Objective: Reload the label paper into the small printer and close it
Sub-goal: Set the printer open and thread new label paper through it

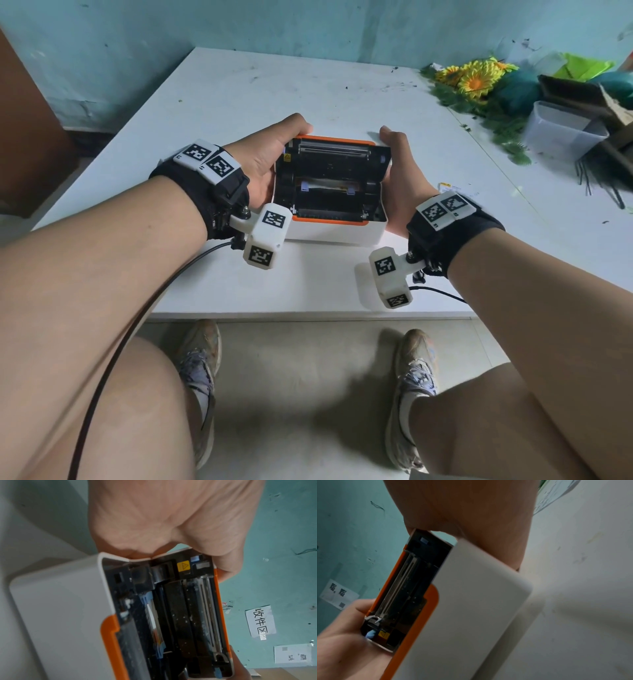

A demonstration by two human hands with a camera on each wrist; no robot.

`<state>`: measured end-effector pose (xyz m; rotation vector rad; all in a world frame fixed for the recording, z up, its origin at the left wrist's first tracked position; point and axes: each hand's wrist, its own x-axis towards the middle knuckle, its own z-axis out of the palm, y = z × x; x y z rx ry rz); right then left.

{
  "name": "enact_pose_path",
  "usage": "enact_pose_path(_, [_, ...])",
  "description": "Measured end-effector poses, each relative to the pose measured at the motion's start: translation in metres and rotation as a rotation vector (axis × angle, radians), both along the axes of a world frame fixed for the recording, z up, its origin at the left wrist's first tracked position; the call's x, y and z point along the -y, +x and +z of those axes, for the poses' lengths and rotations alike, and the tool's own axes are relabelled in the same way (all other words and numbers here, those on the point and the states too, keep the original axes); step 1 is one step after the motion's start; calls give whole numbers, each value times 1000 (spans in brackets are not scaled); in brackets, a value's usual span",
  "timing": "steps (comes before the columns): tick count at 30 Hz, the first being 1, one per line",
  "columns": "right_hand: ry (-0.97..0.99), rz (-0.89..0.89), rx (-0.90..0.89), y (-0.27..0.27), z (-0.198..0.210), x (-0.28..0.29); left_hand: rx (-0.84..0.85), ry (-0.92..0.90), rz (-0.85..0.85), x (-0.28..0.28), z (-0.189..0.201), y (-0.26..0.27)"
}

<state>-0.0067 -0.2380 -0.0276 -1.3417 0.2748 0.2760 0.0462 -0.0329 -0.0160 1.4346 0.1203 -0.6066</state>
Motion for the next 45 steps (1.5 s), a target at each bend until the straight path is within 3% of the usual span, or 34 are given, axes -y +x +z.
enact_pose_path(23, [-67, -267, -64, 6, 10, -16, 69, 31, 91, 11, -10, -10])
enact_pose_path(29, [-113, -337, -56, 6, 1, -29, 29, 63, 185, 14, -2, -16])
enact_pose_path(35, [-167, -370, -22, 2, 2, -33, 107, 248, 430, 30, -11, -22])
enact_pose_path(45, [-244, -385, -15, 17, -2, -28, 125, 250, 488, 33, -9, -20])
